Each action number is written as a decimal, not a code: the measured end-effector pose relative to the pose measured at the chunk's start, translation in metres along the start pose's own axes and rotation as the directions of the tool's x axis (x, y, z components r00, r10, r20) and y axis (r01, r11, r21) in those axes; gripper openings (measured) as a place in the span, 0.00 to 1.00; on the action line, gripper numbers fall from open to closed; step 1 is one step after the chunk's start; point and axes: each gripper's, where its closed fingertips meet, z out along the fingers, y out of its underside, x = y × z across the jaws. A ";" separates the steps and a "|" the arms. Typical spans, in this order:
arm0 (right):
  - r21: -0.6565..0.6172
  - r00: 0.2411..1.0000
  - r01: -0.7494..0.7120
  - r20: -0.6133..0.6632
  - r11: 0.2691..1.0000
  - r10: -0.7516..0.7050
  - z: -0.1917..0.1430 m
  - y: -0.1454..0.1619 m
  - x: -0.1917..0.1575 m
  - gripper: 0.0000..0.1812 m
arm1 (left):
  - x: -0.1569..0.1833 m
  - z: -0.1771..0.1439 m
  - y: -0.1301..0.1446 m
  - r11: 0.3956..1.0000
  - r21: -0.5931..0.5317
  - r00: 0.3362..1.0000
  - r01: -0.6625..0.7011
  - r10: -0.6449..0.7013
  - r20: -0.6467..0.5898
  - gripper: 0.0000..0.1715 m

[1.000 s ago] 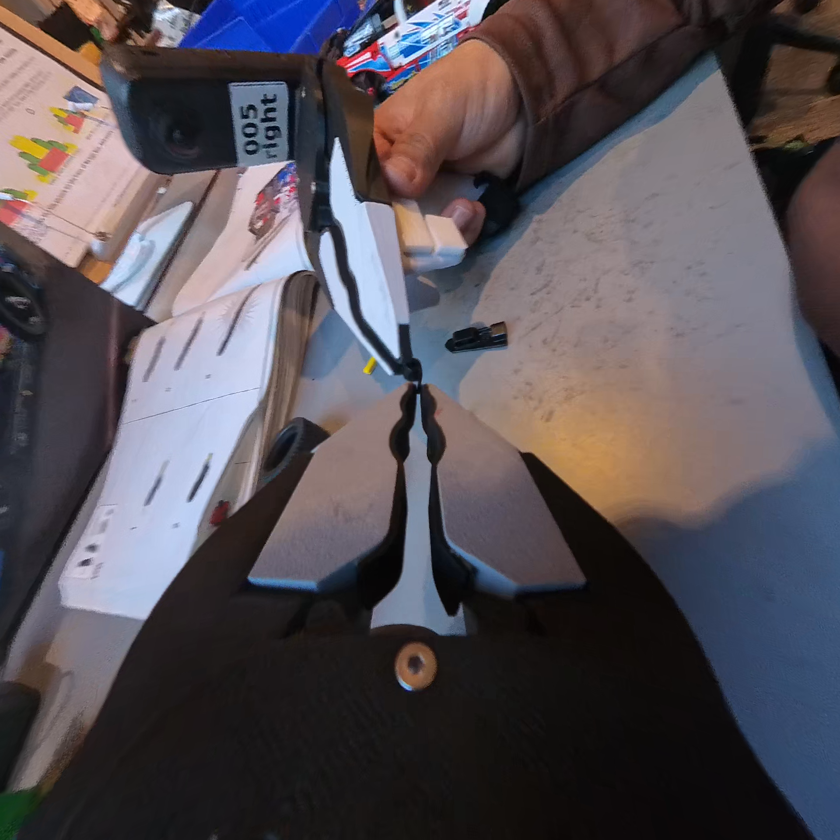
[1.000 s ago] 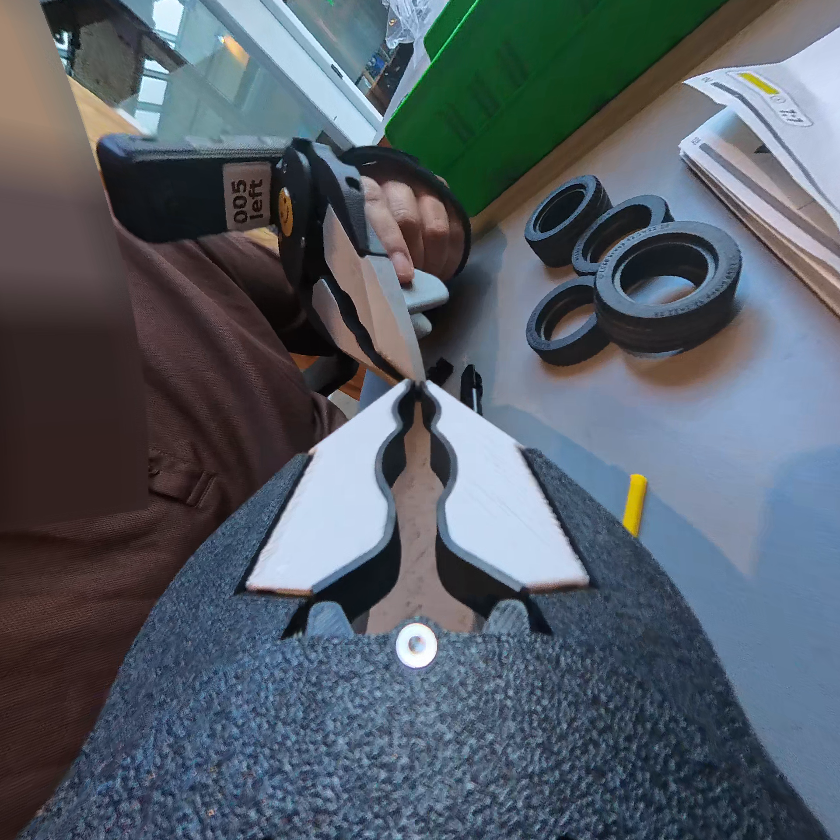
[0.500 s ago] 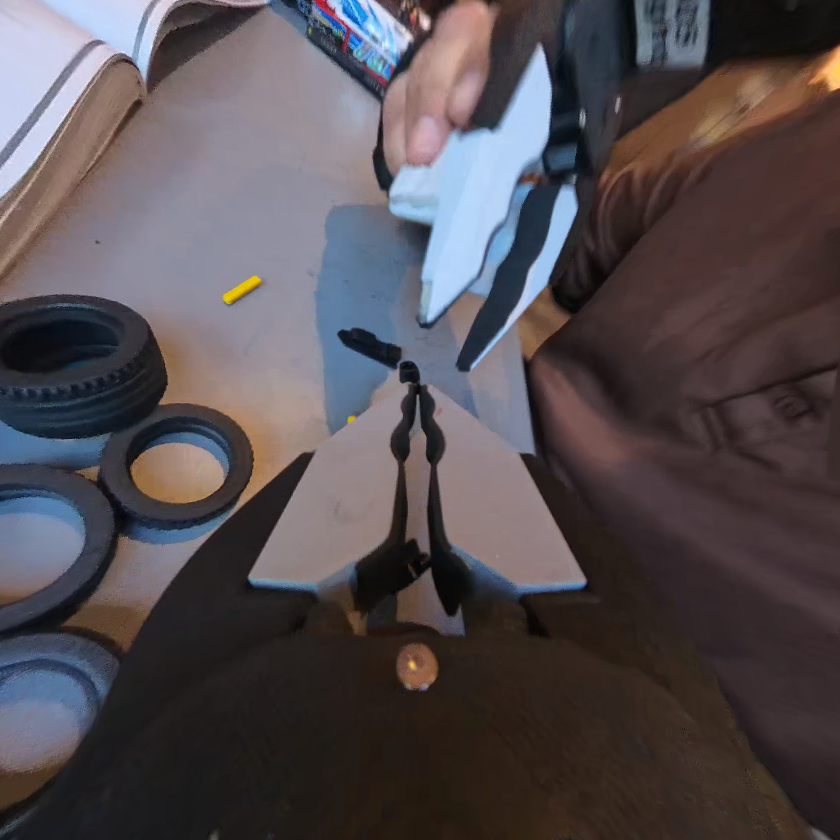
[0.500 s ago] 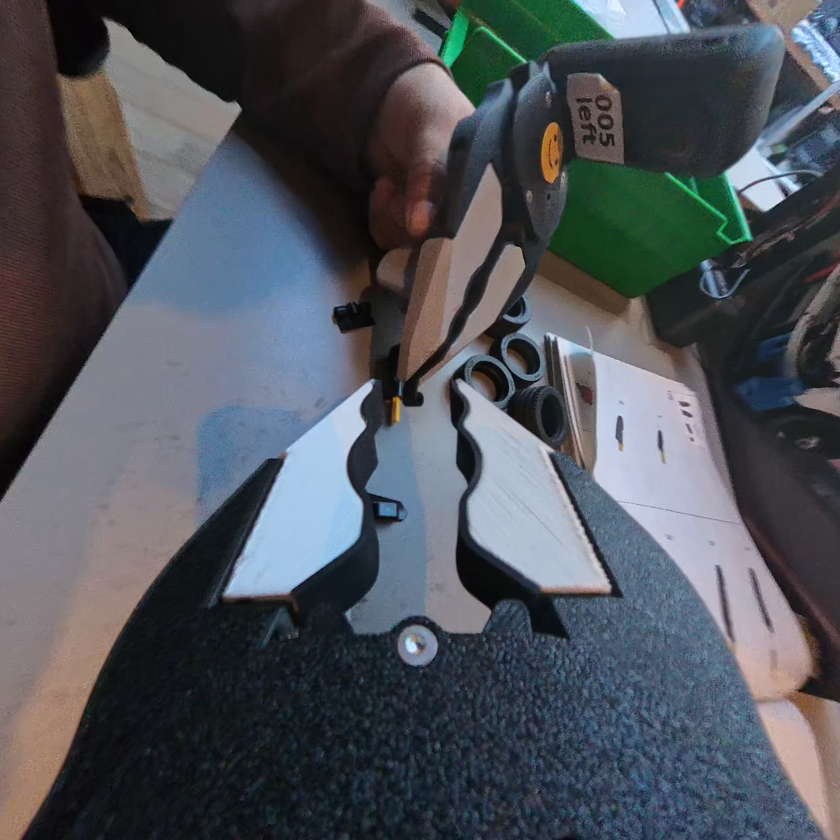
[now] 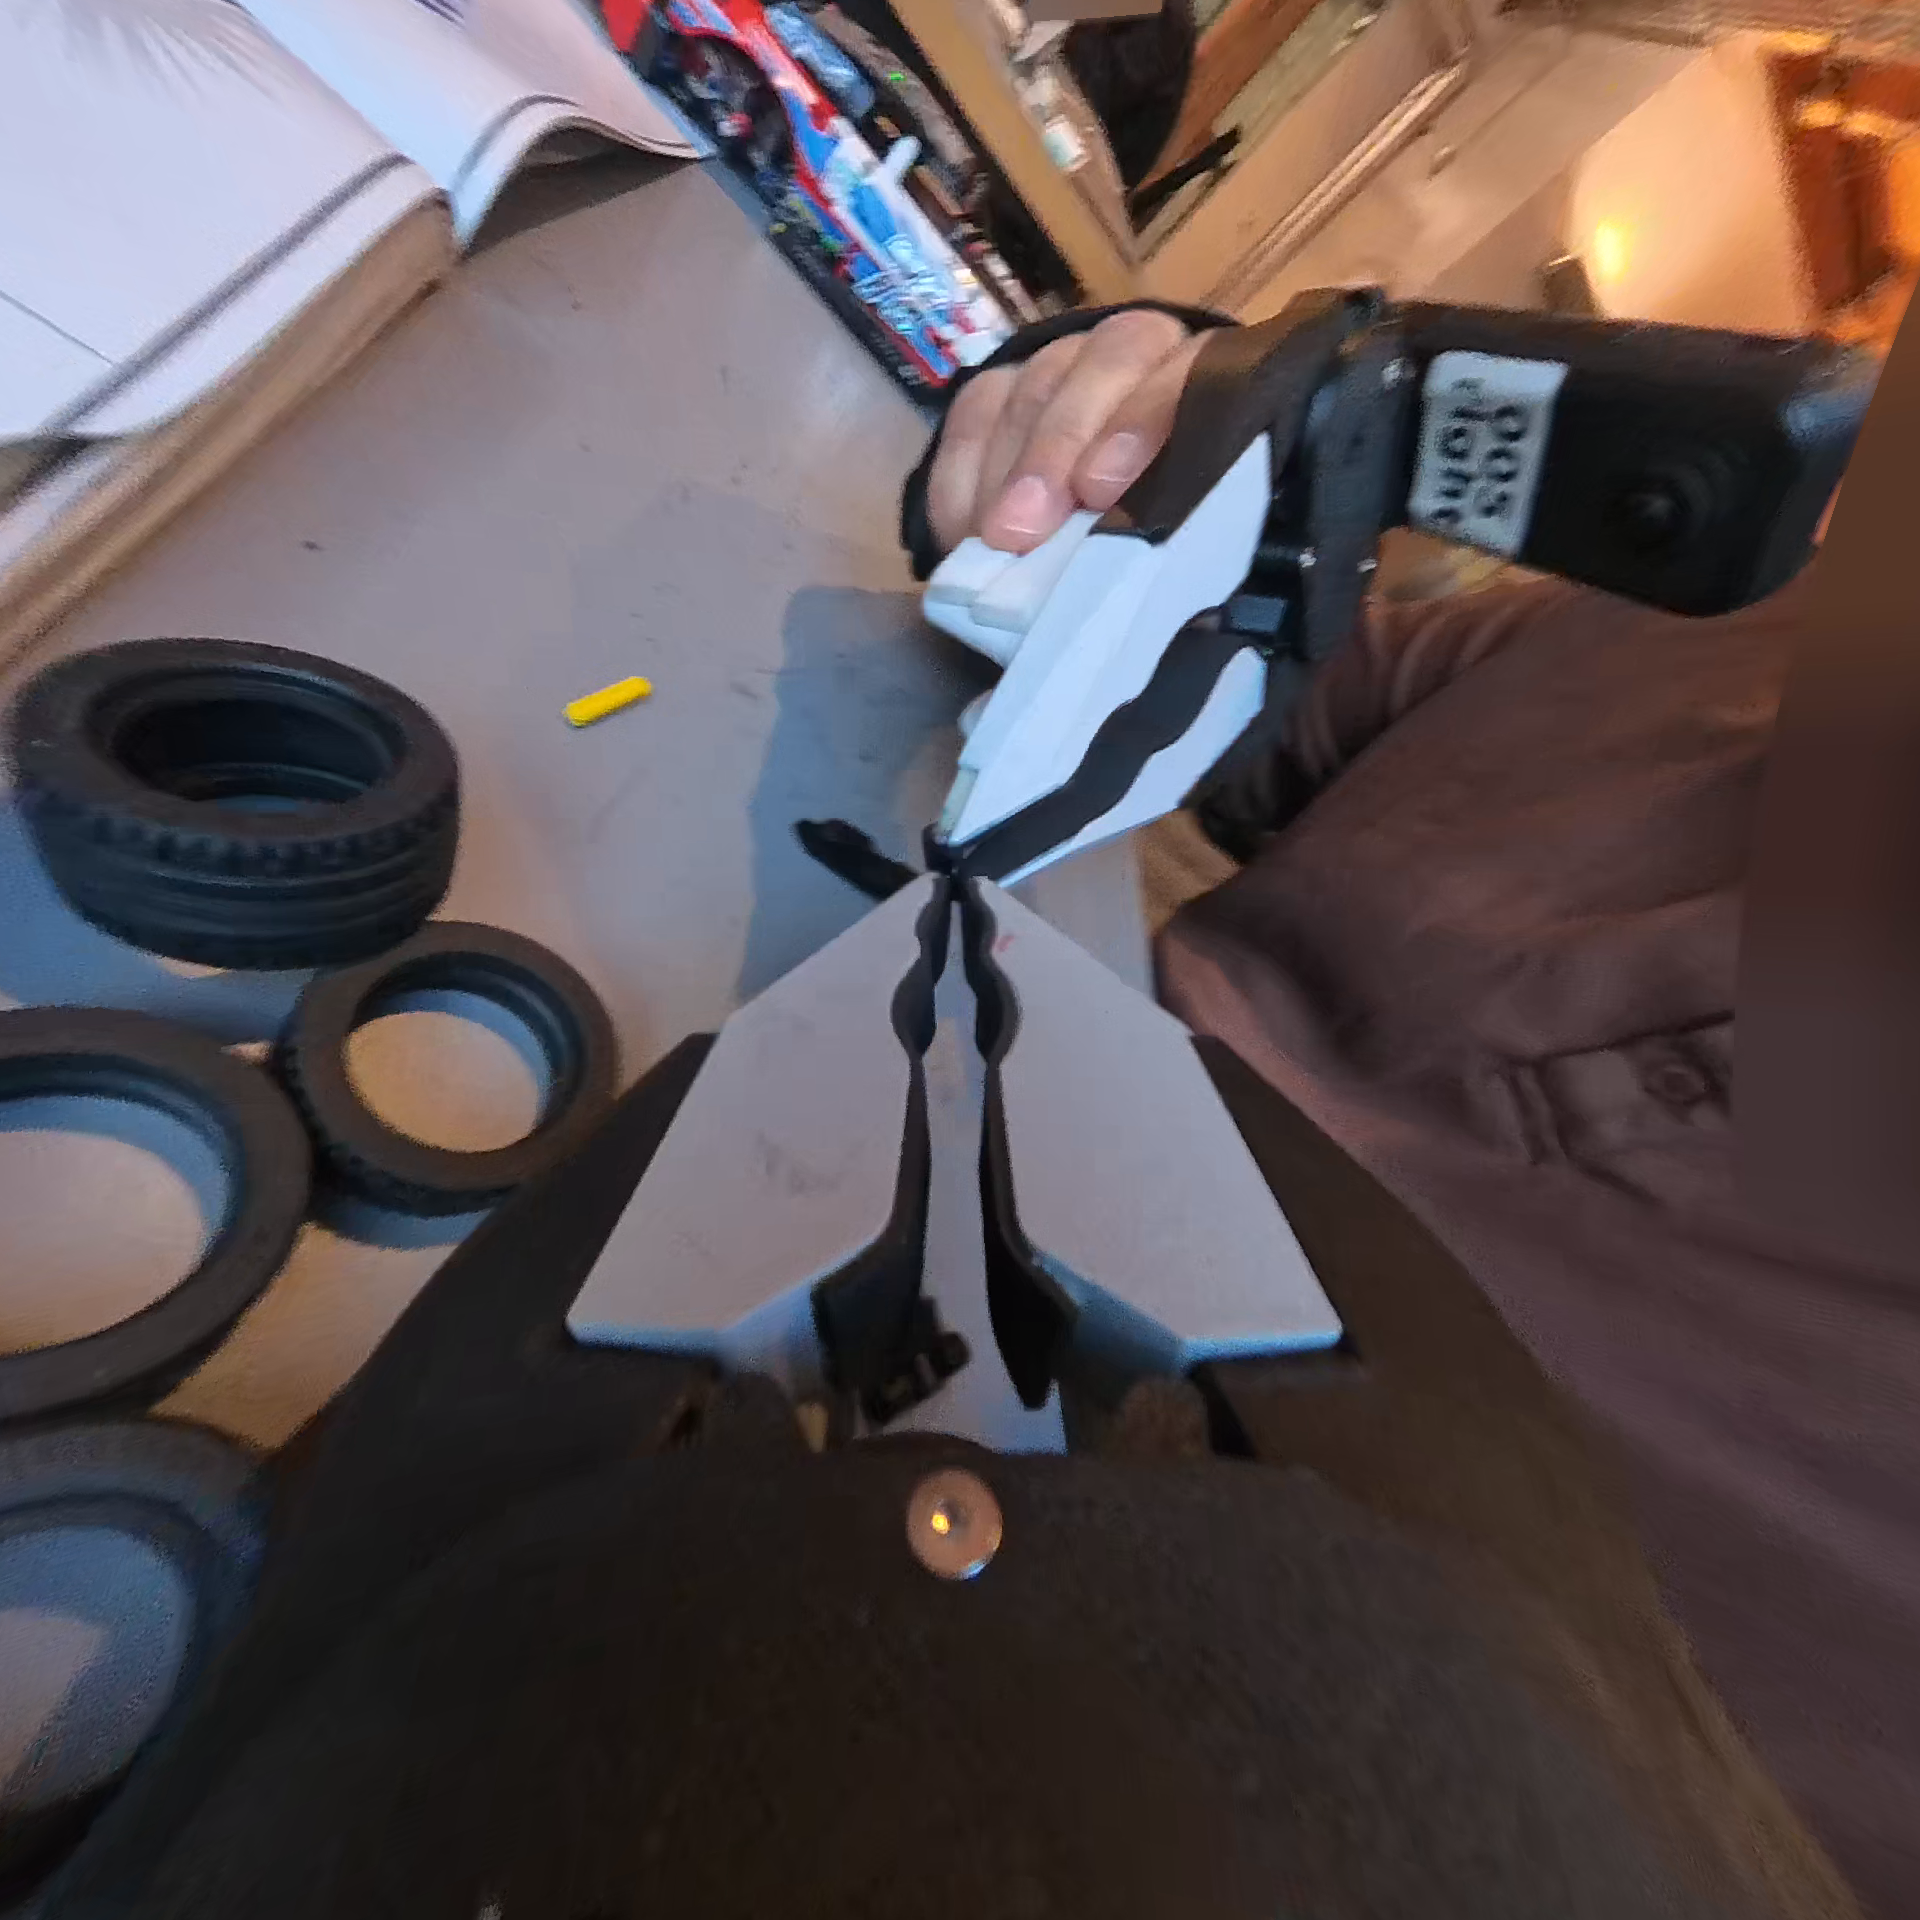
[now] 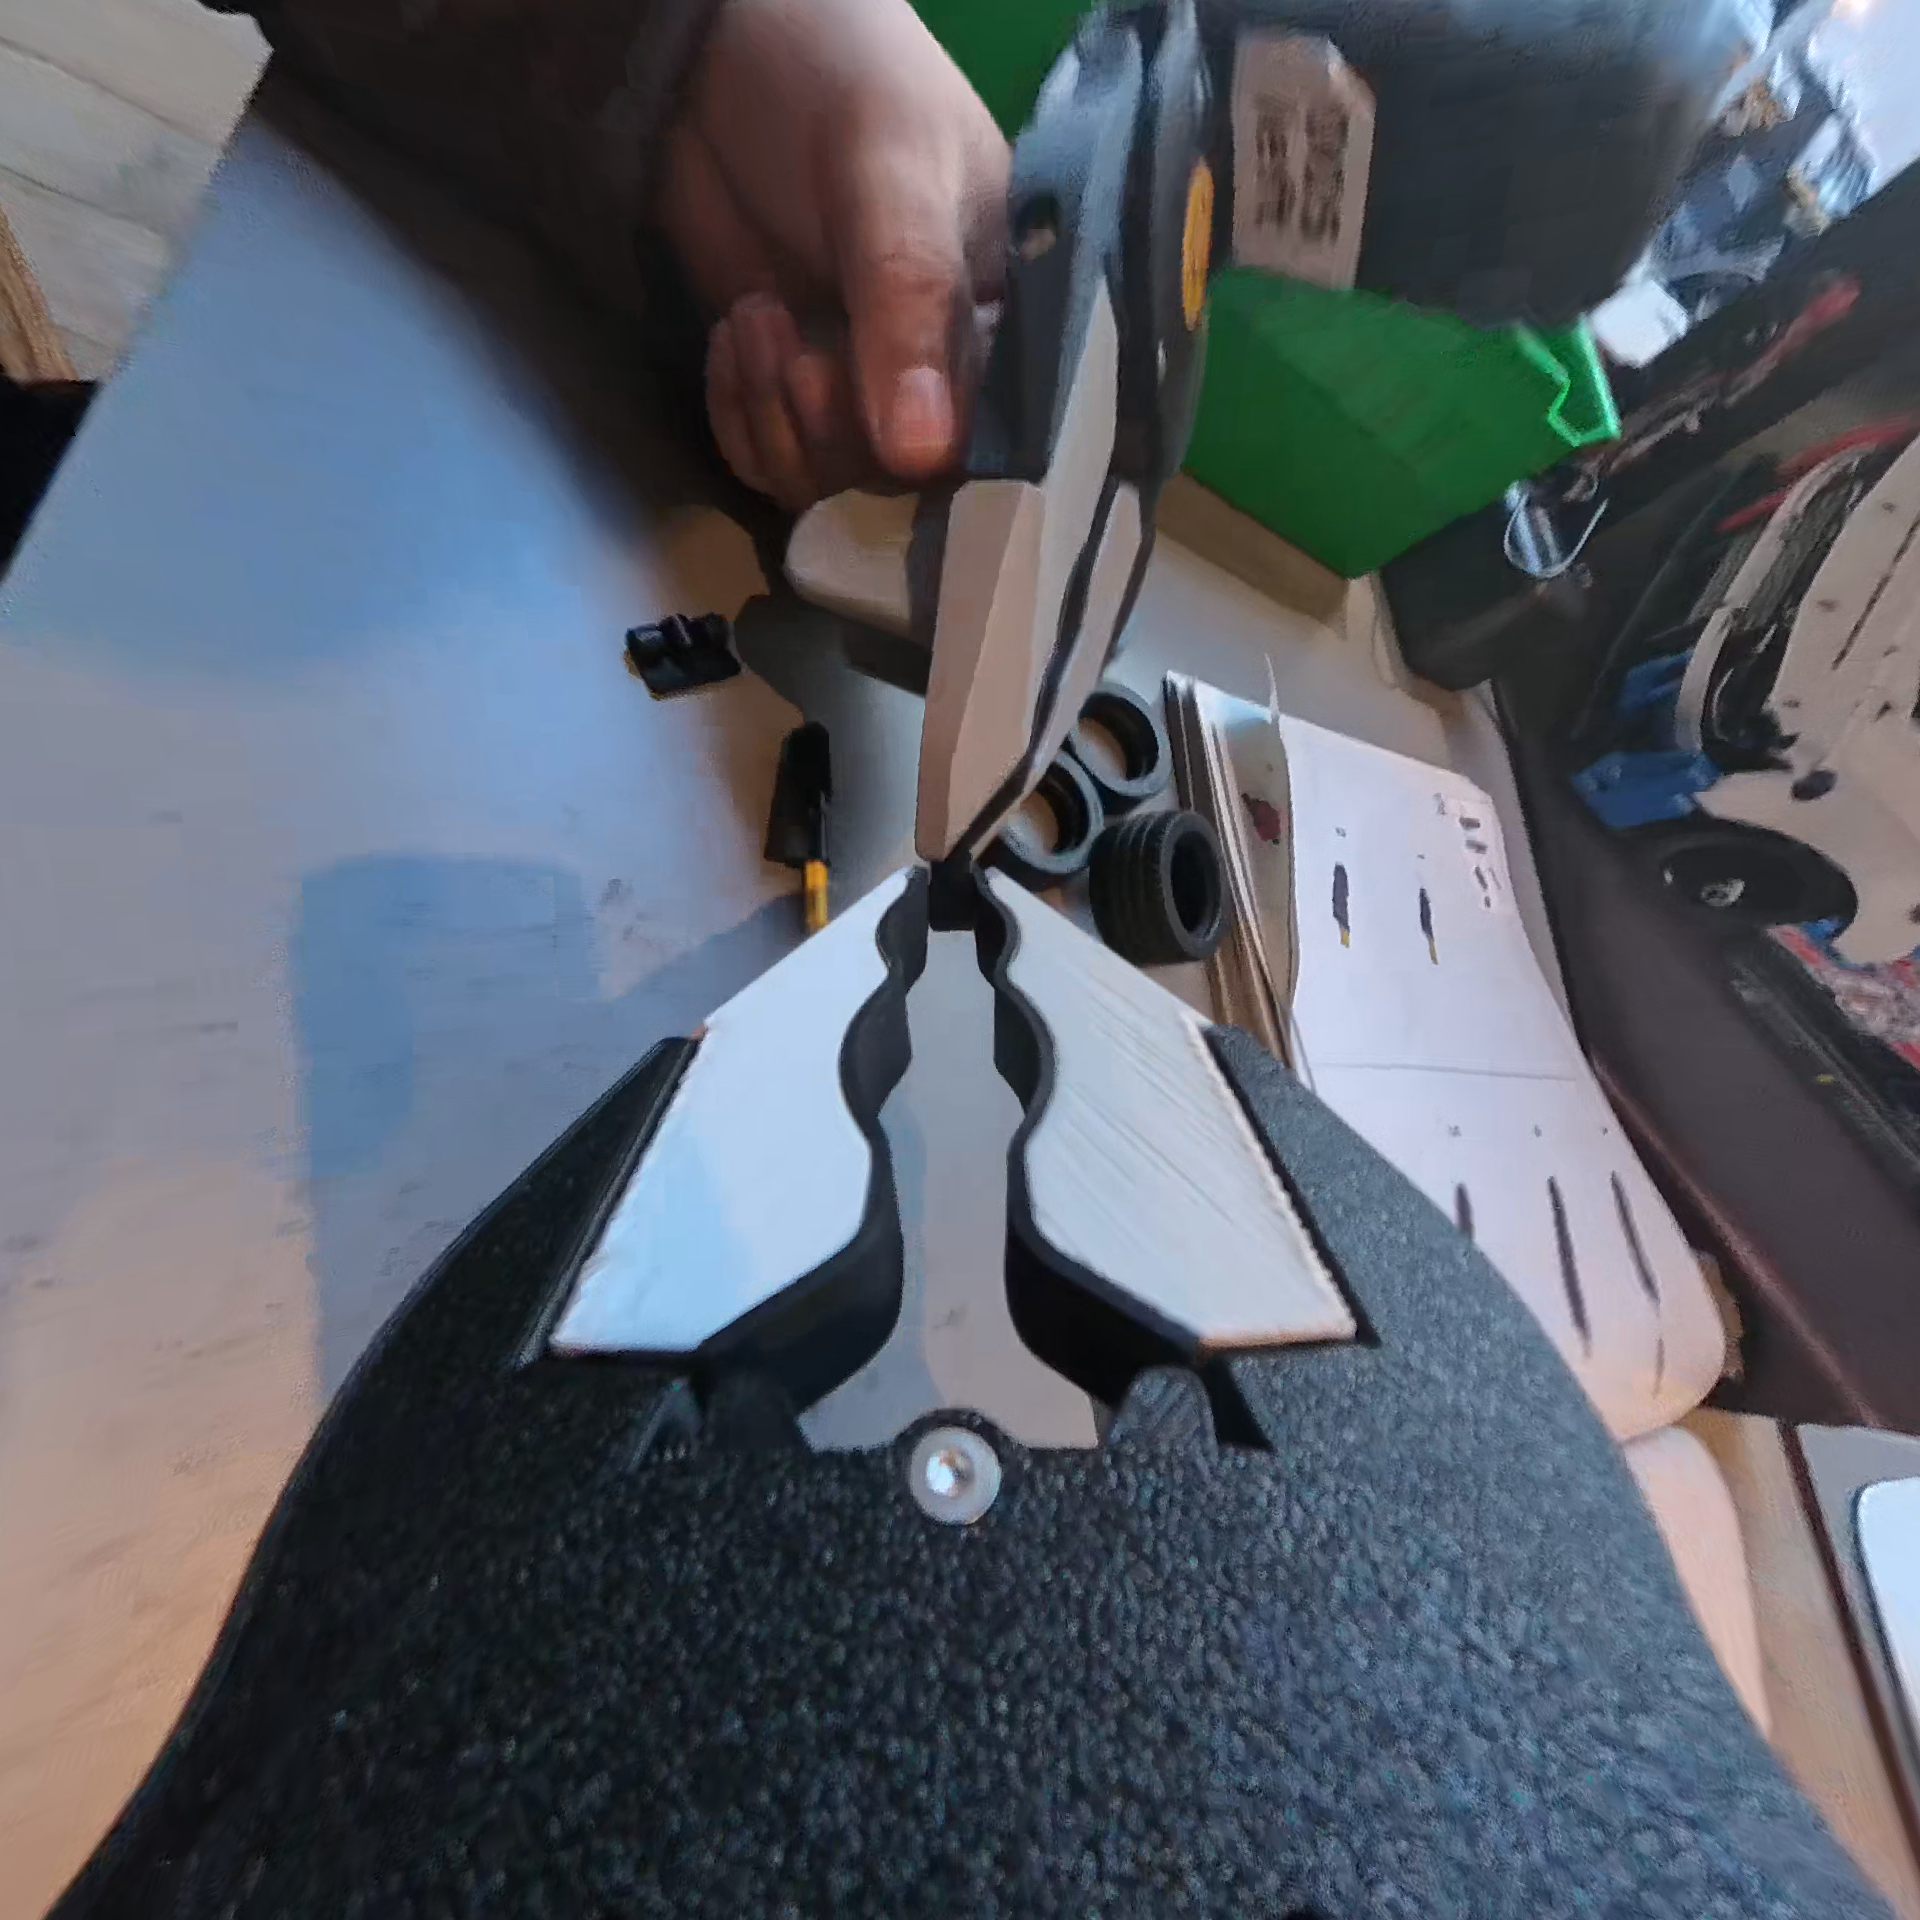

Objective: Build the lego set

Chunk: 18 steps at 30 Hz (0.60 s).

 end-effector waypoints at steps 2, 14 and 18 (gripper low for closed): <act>-0.056 0.991 -0.126 0.037 0.990 0.128 0.007 0.015 0.003 0.04 | -0.014 -0.004 -0.002 0.996 -0.013 0.987 -0.091 0.092 0.129 0.03; -0.238 0.734 -0.603 0.207 0.761 0.647 0.016 0.044 -0.009 0.03 | -0.031 -0.007 0.046 0.845 -0.403 0.833 -0.352 0.479 0.277 0.15; -0.262 0.742 -0.582 0.216 0.770 0.635 0.018 0.045 -0.015 0.04 | -0.034 -0.012 0.046 0.841 -0.409 0.819 -0.354 0.490 0.297 0.11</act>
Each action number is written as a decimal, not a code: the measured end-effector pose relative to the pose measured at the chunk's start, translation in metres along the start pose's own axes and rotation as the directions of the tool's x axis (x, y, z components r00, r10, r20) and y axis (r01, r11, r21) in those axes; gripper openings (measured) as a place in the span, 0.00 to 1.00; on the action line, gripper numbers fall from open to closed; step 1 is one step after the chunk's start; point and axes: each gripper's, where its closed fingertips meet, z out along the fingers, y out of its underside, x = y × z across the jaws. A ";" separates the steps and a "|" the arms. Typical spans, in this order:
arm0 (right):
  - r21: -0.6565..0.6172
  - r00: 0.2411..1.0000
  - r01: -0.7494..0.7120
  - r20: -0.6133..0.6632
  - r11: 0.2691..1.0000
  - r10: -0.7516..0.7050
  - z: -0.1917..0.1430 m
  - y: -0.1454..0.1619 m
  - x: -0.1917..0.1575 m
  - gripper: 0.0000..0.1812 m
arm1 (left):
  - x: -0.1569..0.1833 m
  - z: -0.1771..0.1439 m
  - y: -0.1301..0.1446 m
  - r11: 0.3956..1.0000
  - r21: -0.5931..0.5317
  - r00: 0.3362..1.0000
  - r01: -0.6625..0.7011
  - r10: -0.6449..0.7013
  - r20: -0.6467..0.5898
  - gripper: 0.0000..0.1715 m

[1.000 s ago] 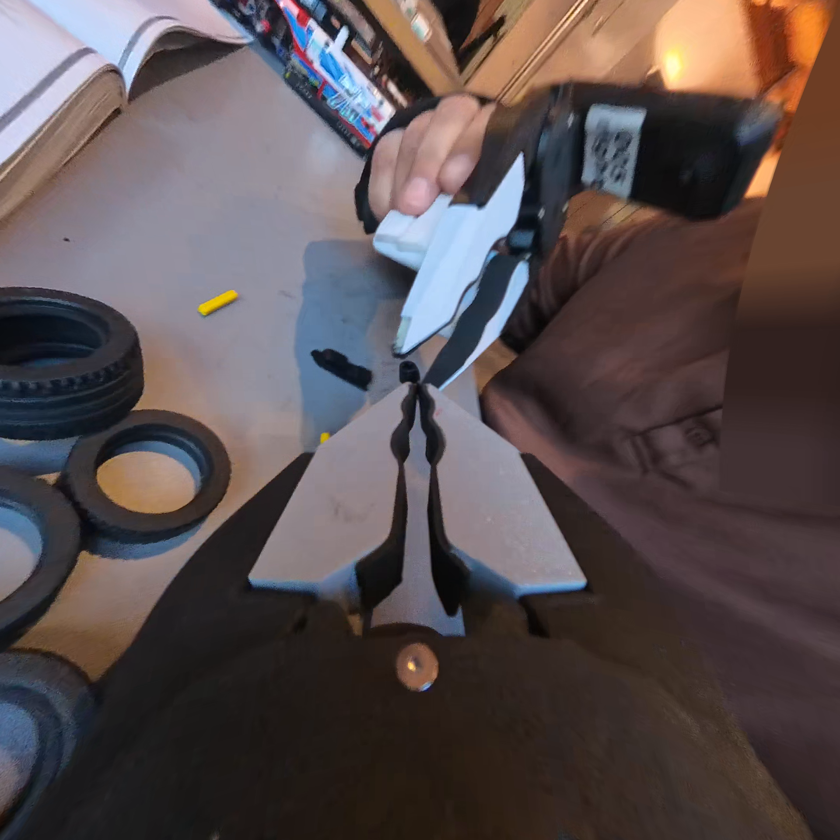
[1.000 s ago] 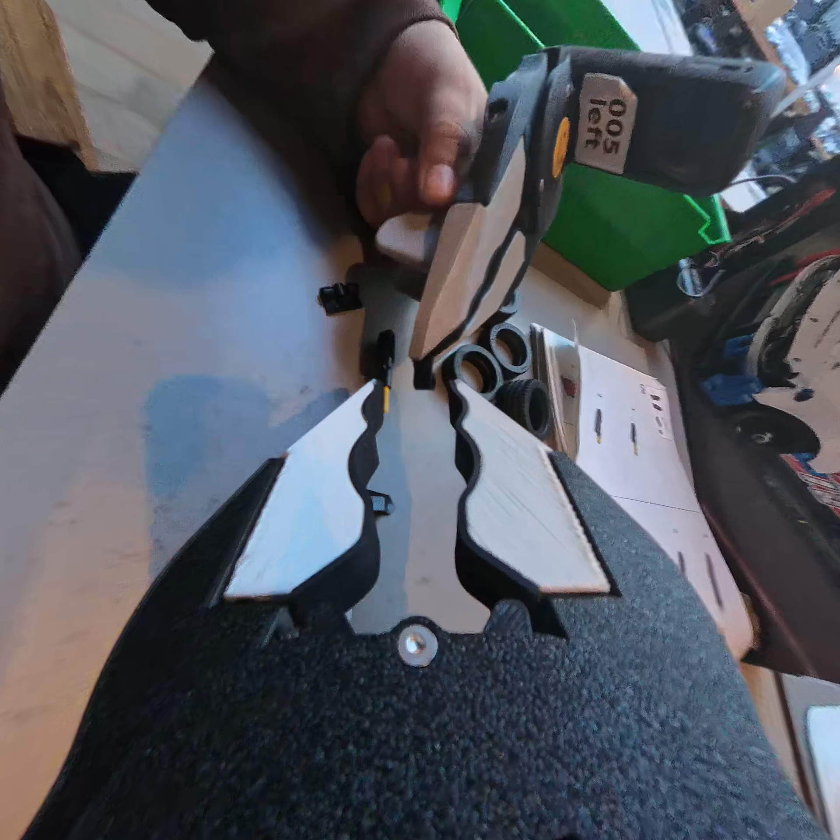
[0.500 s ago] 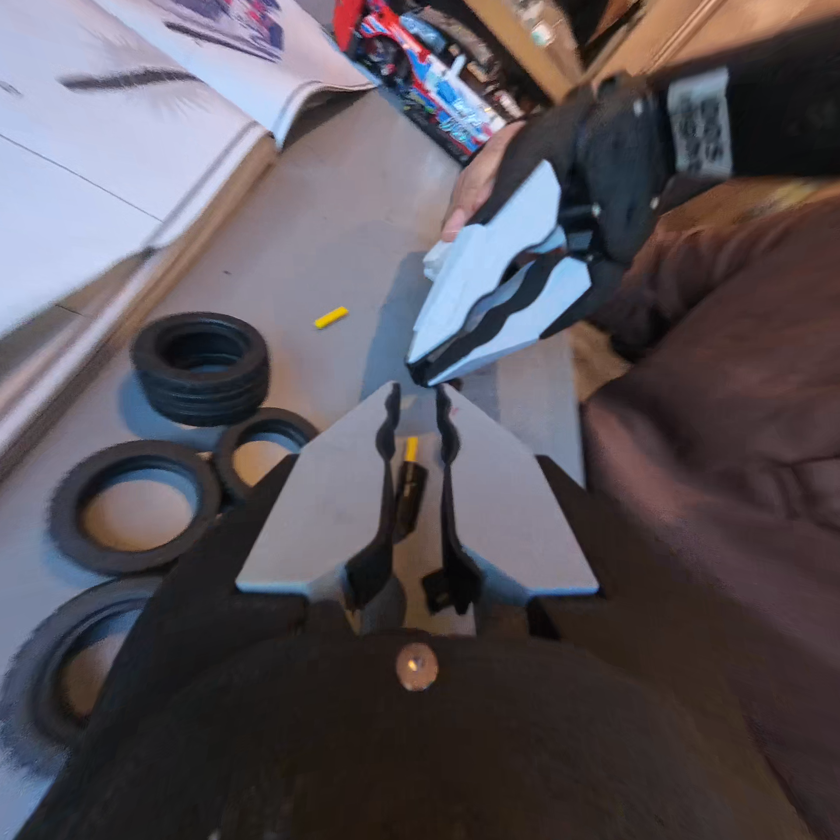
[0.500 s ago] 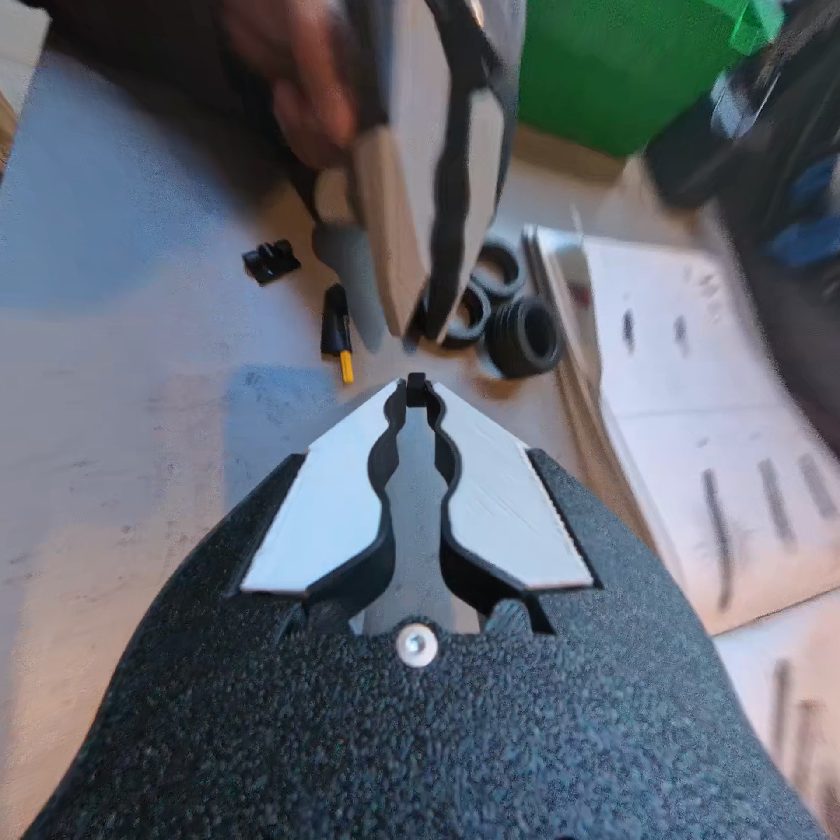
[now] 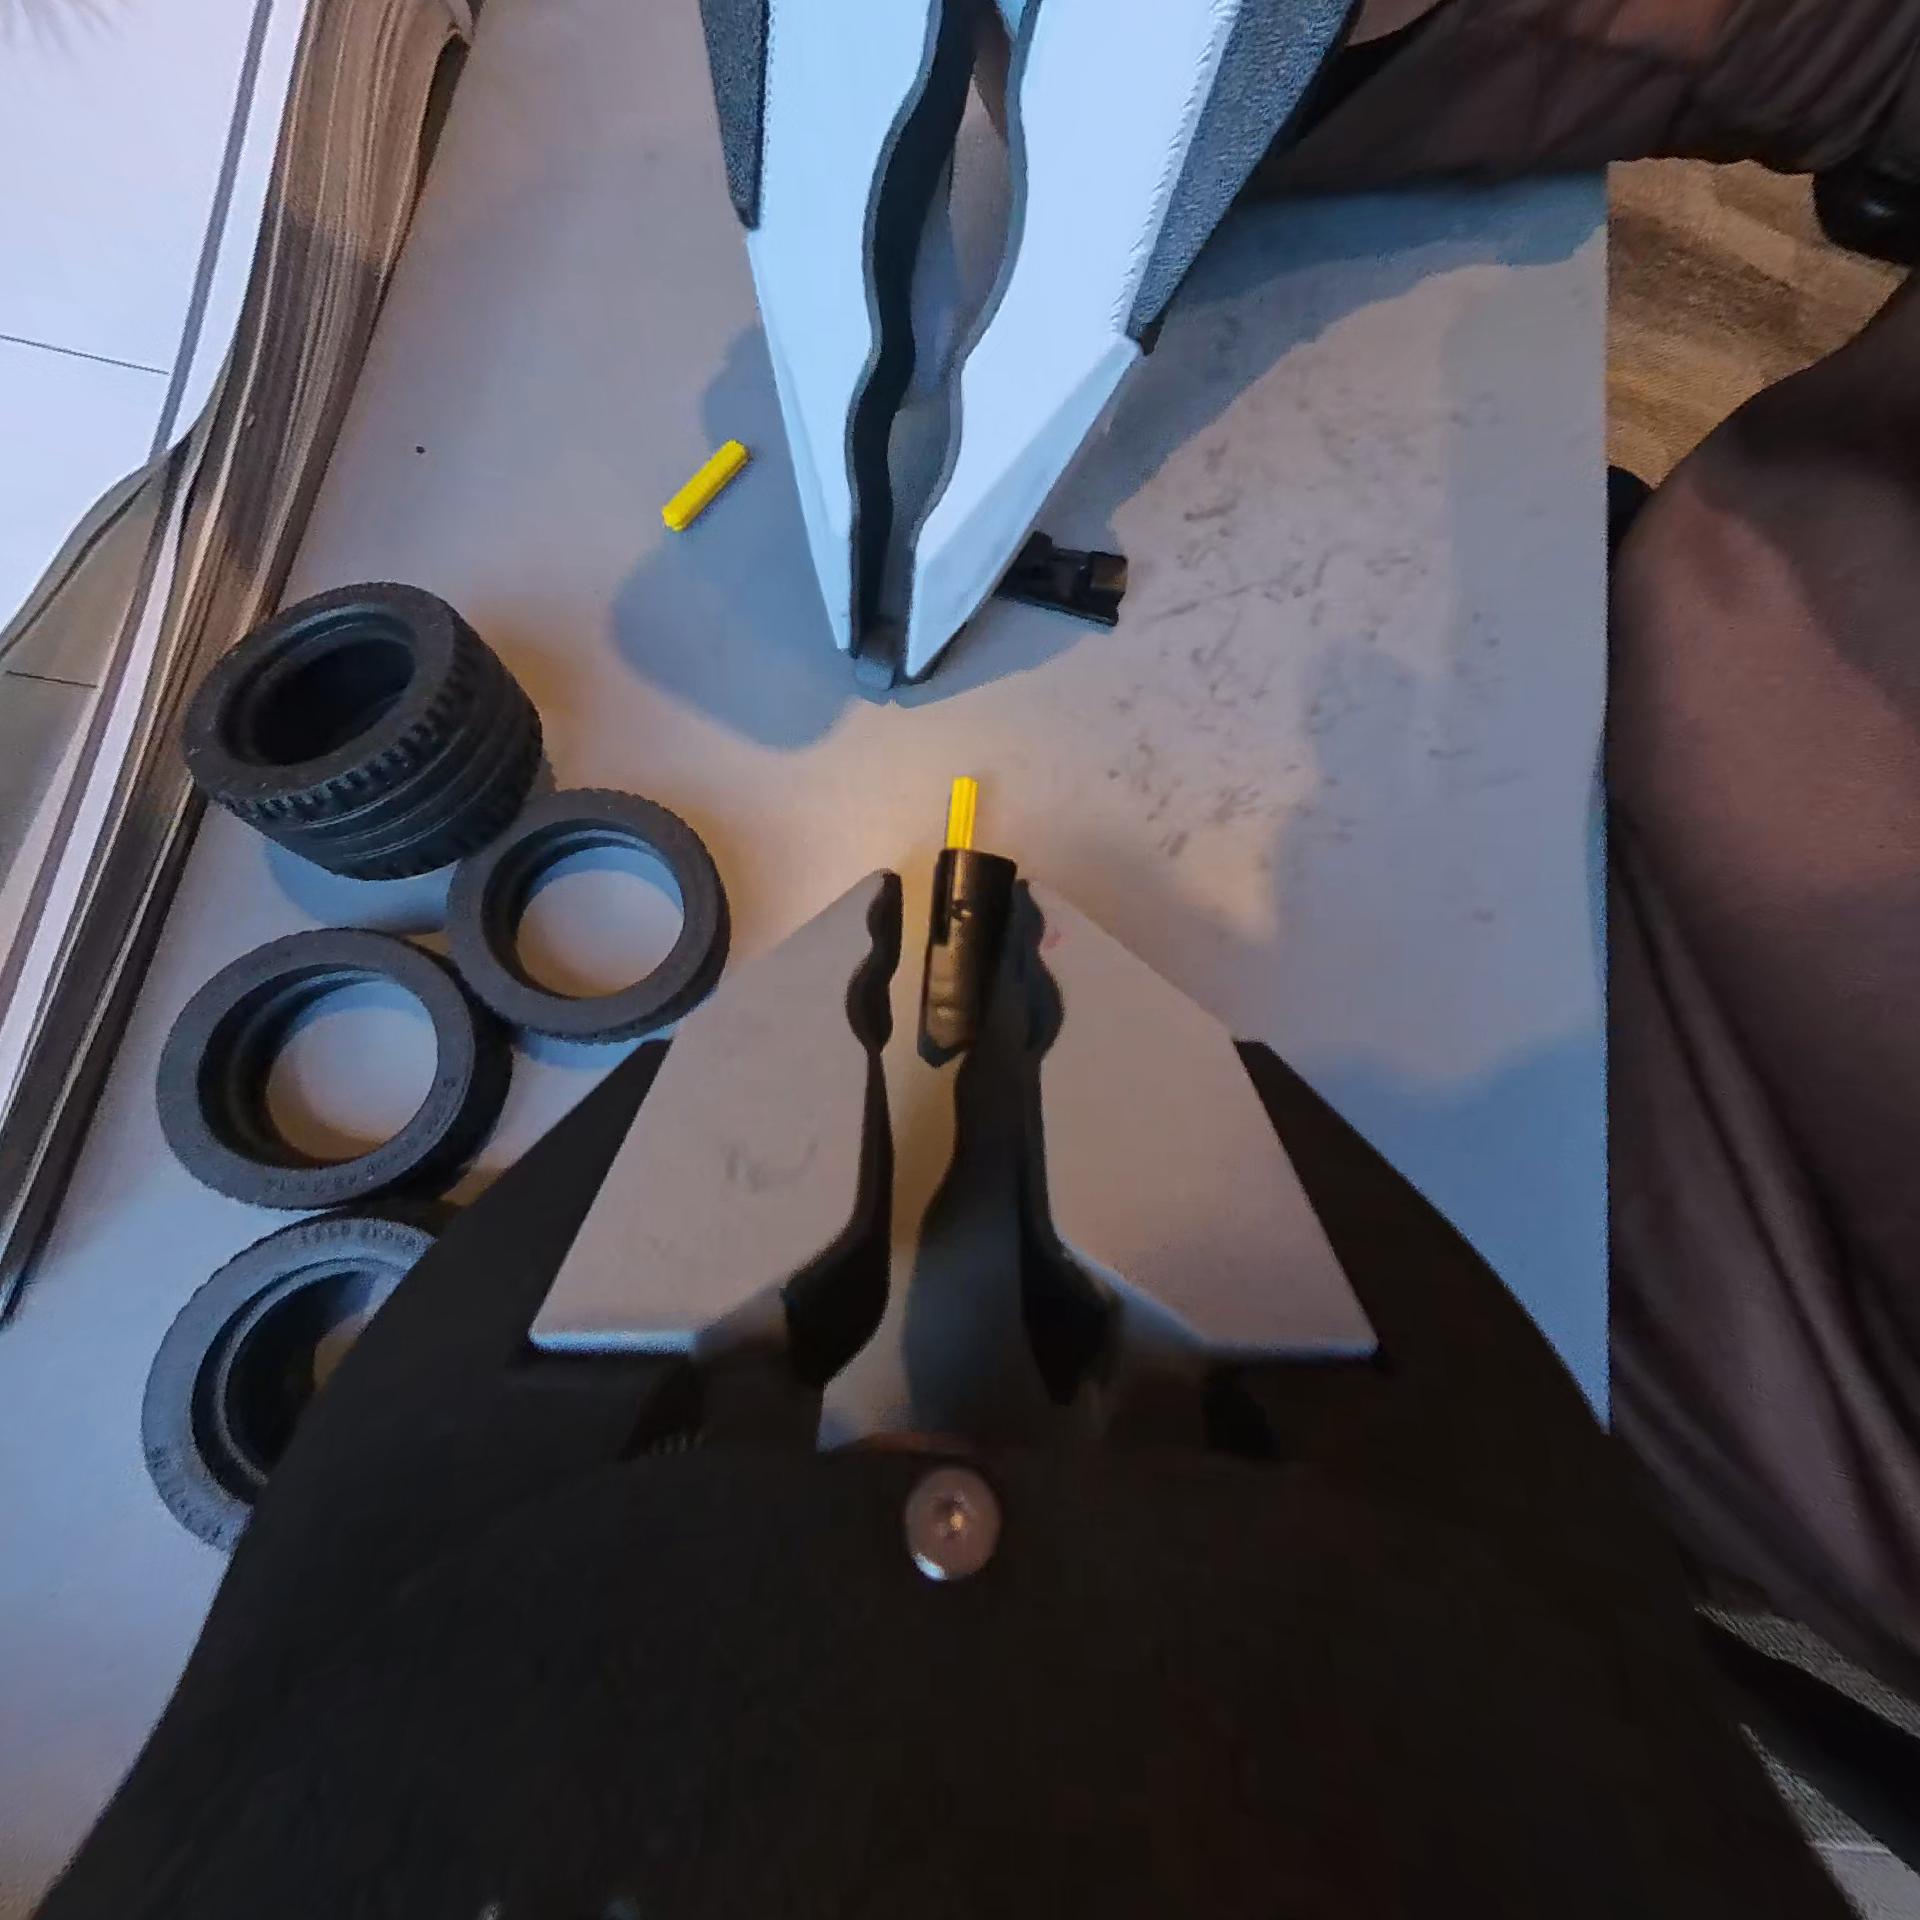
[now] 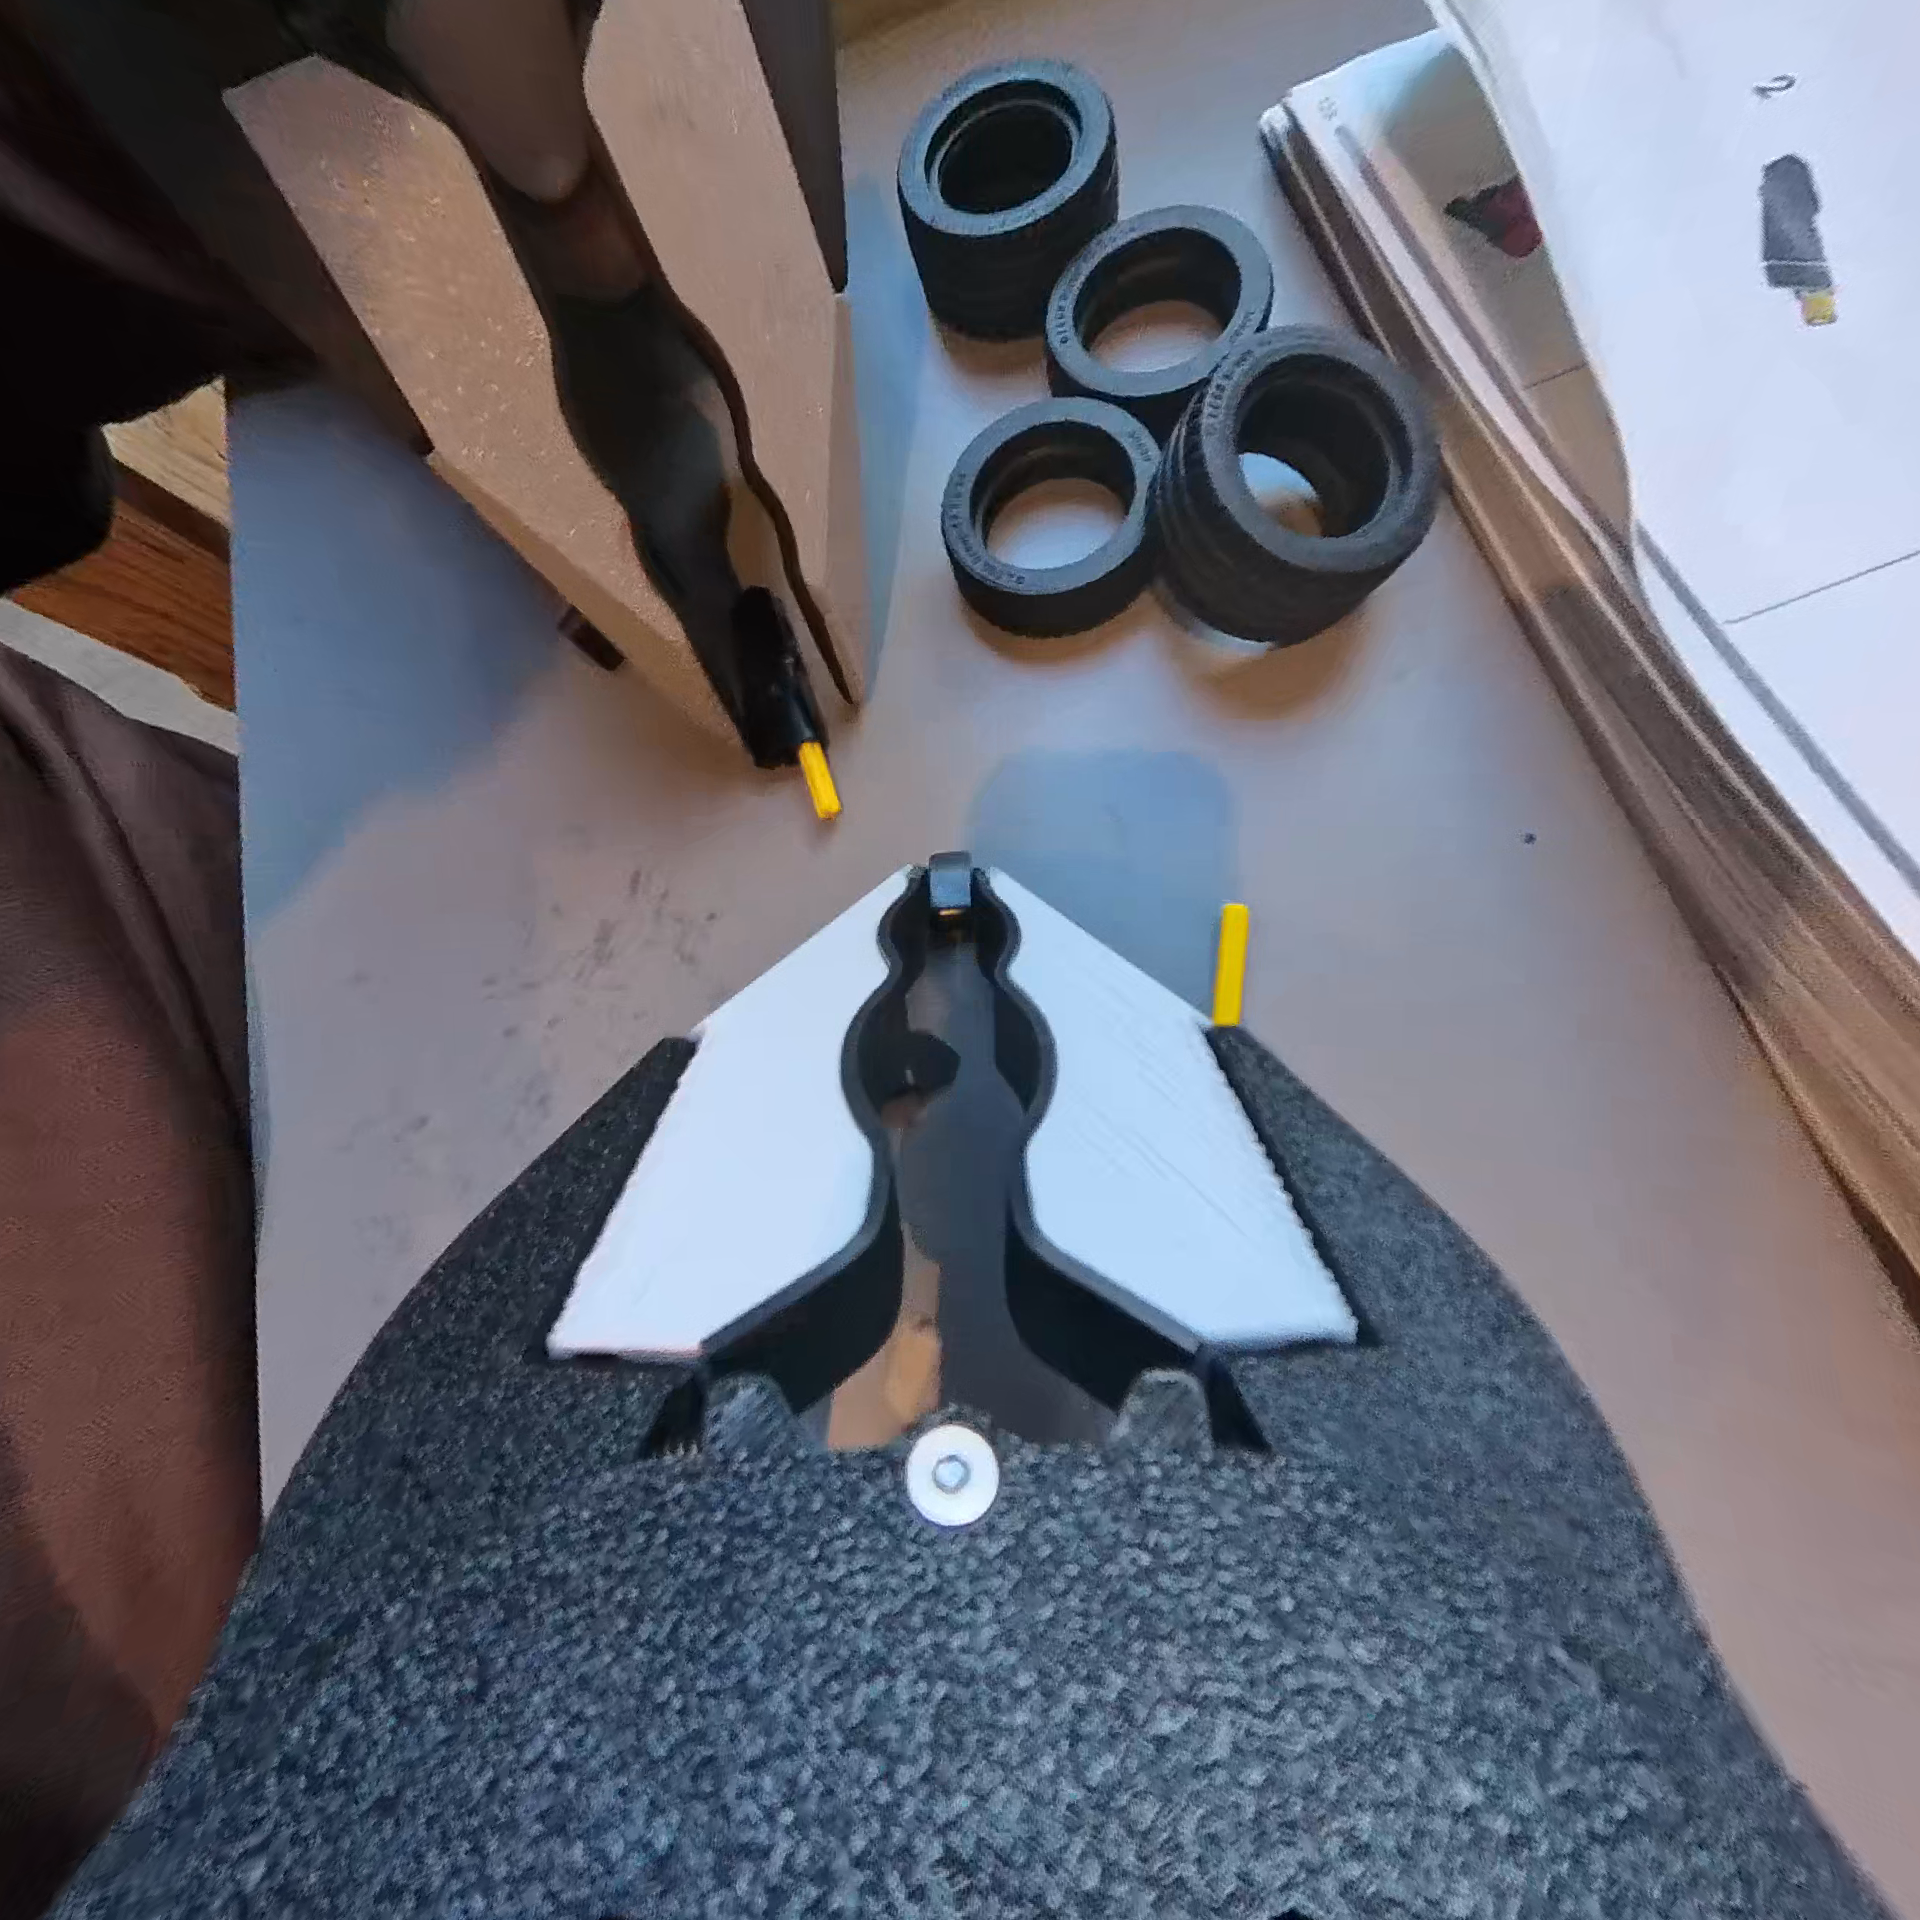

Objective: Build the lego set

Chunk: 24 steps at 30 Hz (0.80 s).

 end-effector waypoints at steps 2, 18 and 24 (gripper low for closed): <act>-0.005 1.000 0.011 0.002 1.000 -0.011 -0.001 0.001 -0.001 0.05 | 0.000 -0.001 0.001 1.000 -0.002 1.000 0.005 -0.005 -0.005 0.11; -0.003 0.998 0.055 0.030 0.998 -0.055 -0.005 0.003 0.000 0.08 | -0.002 -0.002 0.002 1.000 -0.006 1.000 -0.006 0.006 0.014 0.09; -0.027 0.991 0.132 -0.032 0.991 -0.133 -0.007 0.006 0.008 0.05 | -0.003 -0.002 0.002 0.999 -0.010 0.999 -0.032 0.032 0.034 0.07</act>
